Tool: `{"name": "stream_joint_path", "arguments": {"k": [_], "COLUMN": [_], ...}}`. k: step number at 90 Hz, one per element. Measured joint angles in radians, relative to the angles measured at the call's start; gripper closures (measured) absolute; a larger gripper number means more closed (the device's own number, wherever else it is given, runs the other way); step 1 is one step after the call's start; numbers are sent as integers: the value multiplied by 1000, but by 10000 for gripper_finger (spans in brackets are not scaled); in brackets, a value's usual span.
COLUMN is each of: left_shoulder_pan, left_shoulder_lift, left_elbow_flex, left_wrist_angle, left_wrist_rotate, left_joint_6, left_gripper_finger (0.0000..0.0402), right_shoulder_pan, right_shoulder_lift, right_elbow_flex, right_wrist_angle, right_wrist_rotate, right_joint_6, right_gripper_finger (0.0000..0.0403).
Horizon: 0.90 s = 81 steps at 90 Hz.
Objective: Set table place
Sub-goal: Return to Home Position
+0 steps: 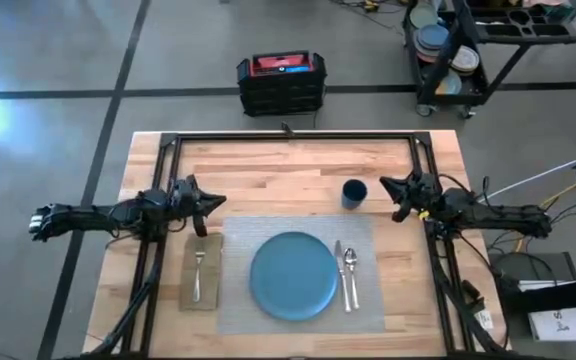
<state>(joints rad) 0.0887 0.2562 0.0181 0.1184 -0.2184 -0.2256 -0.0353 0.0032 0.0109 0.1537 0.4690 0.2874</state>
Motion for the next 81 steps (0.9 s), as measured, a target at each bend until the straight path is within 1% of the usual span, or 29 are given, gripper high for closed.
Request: {"name": "stream_joint_path", "arguments": {"k": [41,81], "left_shoulder_pan": [0,0], "left_shoulder_lift": [81,120], "left_elbow_flex": [1,1], "left_wrist_angle": [1,-1], "left_wrist_rotate": [0,0], "left_joint_6": [0,0], "left_gripper_finger": [402,402], "right_shoulder_pan": [0,0], "right_shoulder_lift": [0,0], "right_elbow_flex": [0,0], "right_wrist_angle": [0,0], "right_wrist_rotate": [0,0], "right_joint_6": [0,0], "right_gripper_finger": [403,403]}}
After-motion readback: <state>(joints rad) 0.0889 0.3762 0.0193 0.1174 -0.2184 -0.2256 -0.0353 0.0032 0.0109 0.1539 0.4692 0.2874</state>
